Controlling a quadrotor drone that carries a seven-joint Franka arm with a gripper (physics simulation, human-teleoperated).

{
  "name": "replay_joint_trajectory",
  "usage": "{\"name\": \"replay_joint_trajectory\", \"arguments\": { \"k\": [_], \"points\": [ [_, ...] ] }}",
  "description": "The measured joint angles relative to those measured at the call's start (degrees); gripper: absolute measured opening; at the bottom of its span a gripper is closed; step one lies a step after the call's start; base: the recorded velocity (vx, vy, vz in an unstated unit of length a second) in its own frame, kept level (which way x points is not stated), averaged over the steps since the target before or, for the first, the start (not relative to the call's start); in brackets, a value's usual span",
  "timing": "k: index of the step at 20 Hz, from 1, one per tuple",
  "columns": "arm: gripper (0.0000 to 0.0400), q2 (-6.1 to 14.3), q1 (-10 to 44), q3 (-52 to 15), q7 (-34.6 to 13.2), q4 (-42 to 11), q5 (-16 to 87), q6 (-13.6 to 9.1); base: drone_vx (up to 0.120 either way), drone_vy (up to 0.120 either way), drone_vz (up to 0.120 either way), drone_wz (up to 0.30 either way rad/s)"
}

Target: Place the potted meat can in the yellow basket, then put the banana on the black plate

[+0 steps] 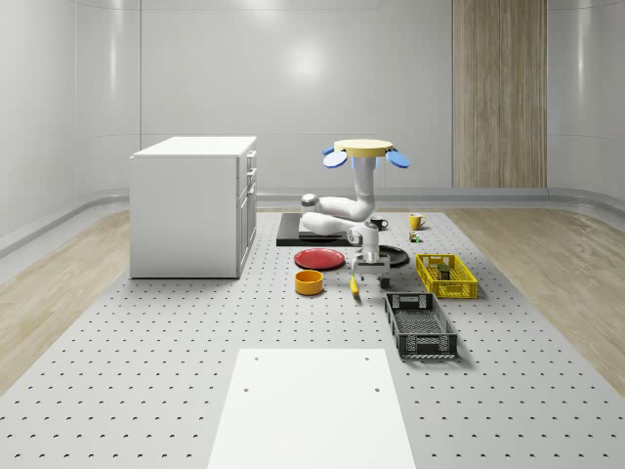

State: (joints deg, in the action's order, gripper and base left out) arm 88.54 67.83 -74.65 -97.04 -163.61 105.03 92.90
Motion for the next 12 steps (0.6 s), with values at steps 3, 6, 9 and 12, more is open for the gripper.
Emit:
{"name": "replay_joint_trajectory", "arguments": {
  "k": [3, 6, 9, 12],
  "points": [
    [0.0400, 0.0, 0.0, 0.0, 0.0, 0.0, 0.0, 0.0, 0.000, -0.120, -0.027, 0.000],
    [0.0400, 0.0, 0.0, 0.0, 0.0, 0.0, 0.0, 0.0, 0.000, -0.120, 0.000, 0.000],
    [0.0400, 0.0, 0.0, 0.0, 0.0, 0.0, 0.0, 0.0, 0.000, -0.120, 0.000, 0.000],
    [0.0400, 0.1, 0.0, 0.0, 0.0, 0.0, 0.0, 0.0, 0.000, -0.107, 0.000, 0.000]
  ]
}}
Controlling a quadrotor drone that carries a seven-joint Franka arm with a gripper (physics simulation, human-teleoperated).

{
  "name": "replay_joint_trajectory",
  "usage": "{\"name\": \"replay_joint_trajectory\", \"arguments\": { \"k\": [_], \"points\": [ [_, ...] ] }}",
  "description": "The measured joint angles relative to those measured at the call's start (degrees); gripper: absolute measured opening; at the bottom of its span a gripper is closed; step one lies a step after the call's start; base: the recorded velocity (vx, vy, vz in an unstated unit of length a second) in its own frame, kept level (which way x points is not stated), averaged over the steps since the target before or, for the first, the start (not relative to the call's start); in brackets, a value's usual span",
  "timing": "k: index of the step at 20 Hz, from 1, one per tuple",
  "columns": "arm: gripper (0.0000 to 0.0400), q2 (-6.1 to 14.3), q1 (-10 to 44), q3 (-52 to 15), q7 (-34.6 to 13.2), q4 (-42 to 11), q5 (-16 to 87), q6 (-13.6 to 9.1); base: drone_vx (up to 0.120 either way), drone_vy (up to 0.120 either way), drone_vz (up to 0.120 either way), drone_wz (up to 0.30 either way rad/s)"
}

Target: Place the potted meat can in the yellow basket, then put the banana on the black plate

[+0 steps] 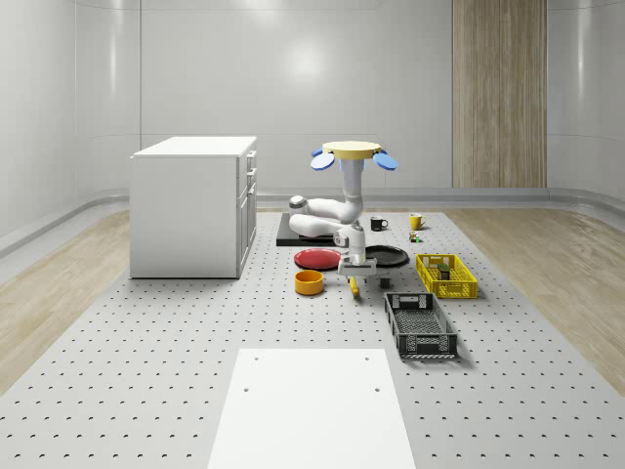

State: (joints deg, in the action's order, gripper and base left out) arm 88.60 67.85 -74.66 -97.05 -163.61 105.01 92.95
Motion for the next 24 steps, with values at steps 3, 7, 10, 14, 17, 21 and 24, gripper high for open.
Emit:
{"name": "replay_joint_trajectory", "arguments": {
  "k": [3, 7, 10, 14, 17, 21, 24],
  "points": [
    [0.0400, 0.0, 0.0, 0.0, 0.0, 0.0, 0.0, 0.0, 0.000, -0.013, 0.000, 0.000],
    [0.0400, 0.1, 0.1, 0.8, 0.0, 0.2, 0.7, 0.3, 0.000, -0.010, 0.000, 0.000],
    [0.0400, 0.1, 0.5, 2.7, 0.0, 0.7, 2.6, 1.1, 0.000, 0.000, 0.000, 0.000],
    [0.0400, 0.0, 1.0, 5.7, 0.0, 1.6, 5.3, 2.1, 0.000, 0.000, 0.000, 0.000],
    [0.0400, -0.1, 1.3, 7.0, 0.0, 2.1, 6.6, 2.5, 0.000, 0.000, 0.000, 0.000],
    [0.0380, -0.4, 1.5, 8.5, 0.1, 2.6, 8.1, 2.9, 0.000, 0.000, 0.000, 0.000],
    [0.0259, -0.6, 1.6, 9.1, 0.1, 2.8, 8.7, 3.0, 0.000, 0.000, 0.000, 0.000]
  ]
}}
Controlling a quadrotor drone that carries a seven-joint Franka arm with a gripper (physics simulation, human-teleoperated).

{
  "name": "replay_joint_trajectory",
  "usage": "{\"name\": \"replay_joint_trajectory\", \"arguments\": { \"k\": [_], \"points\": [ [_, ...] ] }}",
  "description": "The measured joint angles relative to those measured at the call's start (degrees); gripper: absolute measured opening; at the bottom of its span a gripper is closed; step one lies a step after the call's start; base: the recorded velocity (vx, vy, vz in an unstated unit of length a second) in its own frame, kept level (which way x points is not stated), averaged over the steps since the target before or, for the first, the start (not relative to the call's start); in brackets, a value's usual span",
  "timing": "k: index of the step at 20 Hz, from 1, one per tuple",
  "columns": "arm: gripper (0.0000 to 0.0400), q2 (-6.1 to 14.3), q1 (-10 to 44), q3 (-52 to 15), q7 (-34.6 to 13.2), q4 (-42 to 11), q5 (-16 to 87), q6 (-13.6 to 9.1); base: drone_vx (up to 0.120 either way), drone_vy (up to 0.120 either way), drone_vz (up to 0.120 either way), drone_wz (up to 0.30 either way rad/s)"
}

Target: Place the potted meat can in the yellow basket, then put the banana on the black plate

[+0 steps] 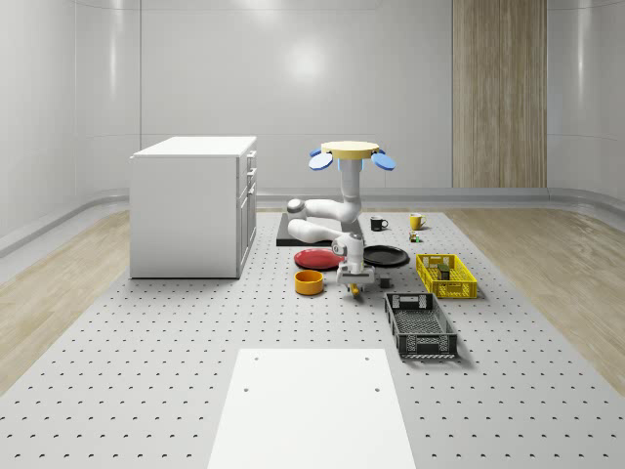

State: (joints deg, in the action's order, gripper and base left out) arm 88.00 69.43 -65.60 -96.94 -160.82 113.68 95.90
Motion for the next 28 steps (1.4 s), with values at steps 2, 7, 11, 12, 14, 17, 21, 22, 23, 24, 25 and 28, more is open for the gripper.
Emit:
{"name": "replay_joint_trajectory", "arguments": {
  "k": [2, 7, 11, 12, 14, 17, 21, 22, 23, 24, 25, 28],
  "points": [
    [0.0216, -0.1, 0.0, 0.2, 0.0, 0.1, 0.2, 0.0, 0.000, 0.000, 0.000, 0.000],
    [0.0193, -0.5, -0.1, 0.5, -0.3, 0.1, 0.8, -0.3, 0.000, 0.000, 0.000, 0.000],
    [0.0193, -0.7, -0.4, -0.4, -0.7, -0.3, 0.1, -1.0, 0.000, 0.000, 0.000, 0.000],
    [0.0193, -0.7, -0.6, -1.0, -0.7, -0.5, -0.4, -1.3, 0.000, 0.000, 0.000, 0.000],
    [0.0193, -0.7, -0.9, -2.3, -0.8, -1.0, -1.6, -2.0, 0.000, 0.000, 0.000, 0.000],
    [0.0195, -0.8, -1.3, -4.4, -1.3, -1.7, -3.5, -2.9, 0.000, 0.000, 0.120, 0.000],
    [0.0195, -0.8, -1.6, -6.0, -1.9, -2.2, -5.0, -3.5, -0.060, 0.060, 0.120, 0.000],
    [0.0195, -0.8, -1.6, -6.2, -2.0, -2.3, -5.3, -3.6, -0.120, 0.120, 0.120, 0.000],
    [0.0195, -0.8, -1.6, -6.5, -2.0, -2.3, -5.4, -3.6, -0.120, 0.120, 0.080, 0.000],
    [0.0195, -0.7, -1.6, -6.6, -2.2, -2.4, -5.6, -3.7, -0.120, 0.120, 0.000, 0.000],
    [0.0195, -0.7, -1.7, -6.8, -2.4, -2.4, -5.7, -3.7, -0.120, 0.120, 0.000, 0.000],
    [0.0195, -0.6, -1.7, -7.0, -2.8, -2.5, -6.0, -3.7, -0.120, 0.120, 0.000, 0.000]
  ]
}}
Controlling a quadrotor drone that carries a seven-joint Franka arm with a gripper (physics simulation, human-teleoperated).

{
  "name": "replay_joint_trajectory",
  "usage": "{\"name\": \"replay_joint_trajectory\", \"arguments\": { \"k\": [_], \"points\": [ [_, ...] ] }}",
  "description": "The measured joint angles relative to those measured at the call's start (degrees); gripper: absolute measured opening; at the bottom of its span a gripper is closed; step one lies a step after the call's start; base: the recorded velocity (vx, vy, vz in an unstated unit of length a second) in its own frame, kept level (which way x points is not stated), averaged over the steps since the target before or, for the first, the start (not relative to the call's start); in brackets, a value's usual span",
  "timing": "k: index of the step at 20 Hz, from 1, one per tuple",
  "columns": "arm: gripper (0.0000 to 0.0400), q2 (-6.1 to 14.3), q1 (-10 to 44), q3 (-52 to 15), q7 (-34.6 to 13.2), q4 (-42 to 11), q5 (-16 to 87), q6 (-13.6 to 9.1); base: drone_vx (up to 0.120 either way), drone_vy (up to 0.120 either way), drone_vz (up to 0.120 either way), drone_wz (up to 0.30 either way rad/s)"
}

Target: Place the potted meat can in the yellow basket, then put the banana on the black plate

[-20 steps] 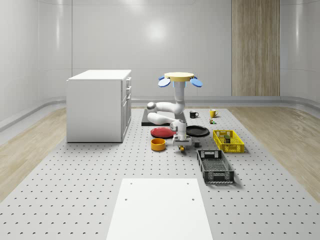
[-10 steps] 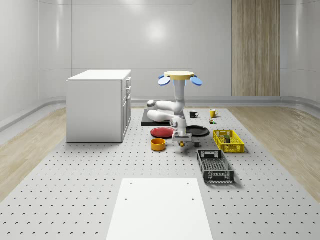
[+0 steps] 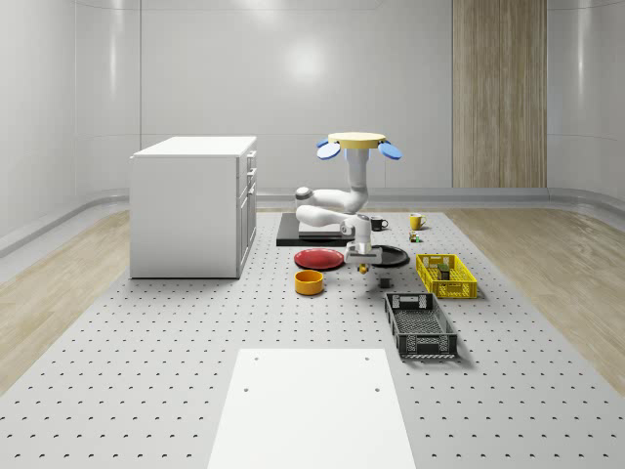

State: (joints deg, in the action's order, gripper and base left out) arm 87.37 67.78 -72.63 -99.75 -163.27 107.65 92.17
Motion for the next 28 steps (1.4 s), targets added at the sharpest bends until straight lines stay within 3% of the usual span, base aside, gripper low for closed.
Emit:
{"name": "replay_joint_trajectory", "arguments": {
  "k": [25, 28],
  "points": [
    [0.0195, 0.7, 0.2, -0.4, 0.1, 0.0, -0.5, 0.5, -0.120, 0.120, 0.010, 0.000],
    [0.0195, 0.7, 0.2, -0.4, 0.1, 0.0, -0.5, 0.6, -0.120, 0.000, 0.000, 0.000]
  ]
}}
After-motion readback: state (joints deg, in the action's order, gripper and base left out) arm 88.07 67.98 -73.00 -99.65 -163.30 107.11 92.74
